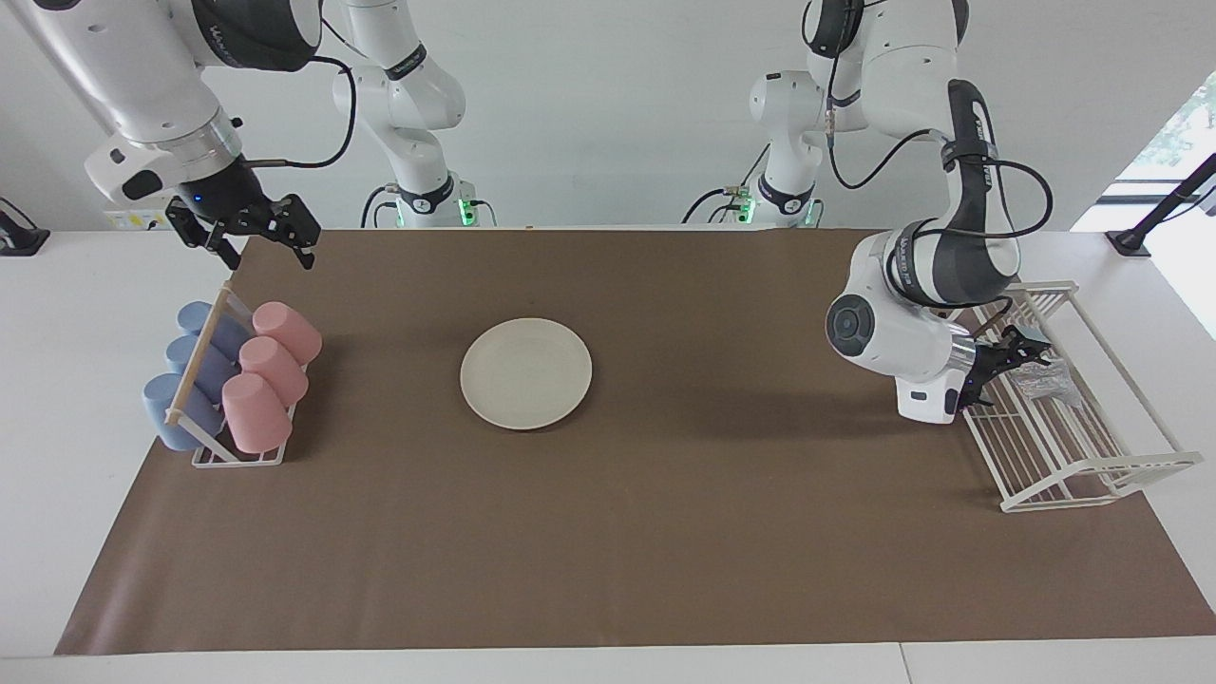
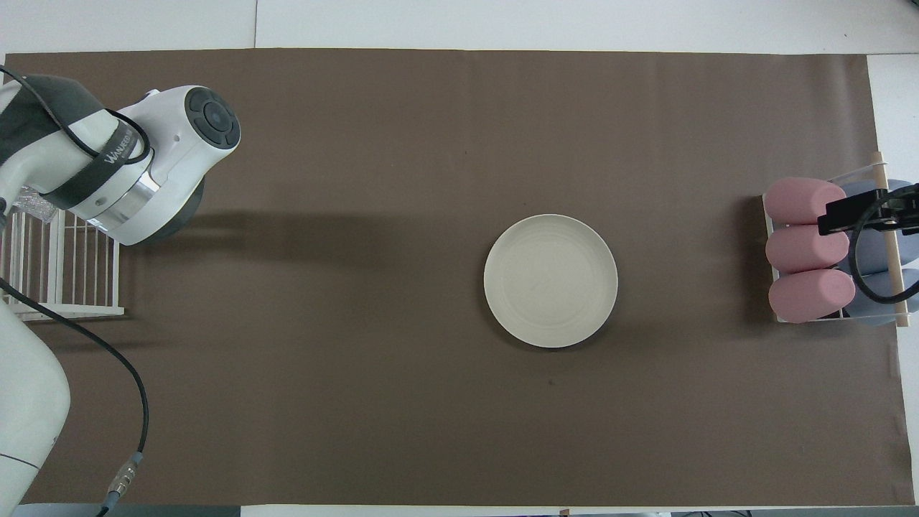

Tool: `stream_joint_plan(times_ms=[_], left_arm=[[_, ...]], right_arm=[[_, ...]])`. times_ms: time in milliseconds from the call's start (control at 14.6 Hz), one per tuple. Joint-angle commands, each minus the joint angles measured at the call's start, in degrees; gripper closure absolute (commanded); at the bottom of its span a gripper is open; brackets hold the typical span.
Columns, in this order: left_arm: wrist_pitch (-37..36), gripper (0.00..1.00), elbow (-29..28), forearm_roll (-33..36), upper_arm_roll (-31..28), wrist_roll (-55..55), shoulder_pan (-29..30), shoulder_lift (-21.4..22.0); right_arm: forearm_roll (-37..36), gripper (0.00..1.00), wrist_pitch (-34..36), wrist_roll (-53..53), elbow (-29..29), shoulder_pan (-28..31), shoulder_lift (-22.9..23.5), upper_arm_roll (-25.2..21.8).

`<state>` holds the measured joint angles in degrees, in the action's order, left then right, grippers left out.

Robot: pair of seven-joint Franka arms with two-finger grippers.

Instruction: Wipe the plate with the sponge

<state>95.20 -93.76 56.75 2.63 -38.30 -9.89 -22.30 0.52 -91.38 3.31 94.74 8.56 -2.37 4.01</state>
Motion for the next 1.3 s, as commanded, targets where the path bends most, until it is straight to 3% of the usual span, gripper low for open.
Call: stream_joint_plan(times_ms=[0,205,479,822,1233], left_arm=[[1.92,0.0,2.51,-11.97,0.01,9.09,2.41,5.85],[1.13,0.0,3.67,-22.35,-0.43,12.1,2.94,9.71],[-0.97,0.0,3.41,-43.26,-0.52,16.31,7.15,19.02],[-8.36,0.0,2.88,-56.8,-0.61,22.2,8.21,25.63],[-8.02,0.0,-1.69,-58.77,-1.13,23.18,5.59,26.52]], right_arm=[[-0.69,0.0,-0.38,-1.2,-0.26,-0.13,0.26,0.38],[-0.69,0.0,0.24,-0.76,-0.17,0.4,0.26,0.29],[-0.69,0.0,0.15,-0.85,-0.26,-0.04,0.26,0.29],[-0.69,0.0,0.33,-0.85,-0.26,0.4,0.26,0.29],[-0.69,0.0,1.21,-0.85,-0.43,0.4,0.35,0.29]])
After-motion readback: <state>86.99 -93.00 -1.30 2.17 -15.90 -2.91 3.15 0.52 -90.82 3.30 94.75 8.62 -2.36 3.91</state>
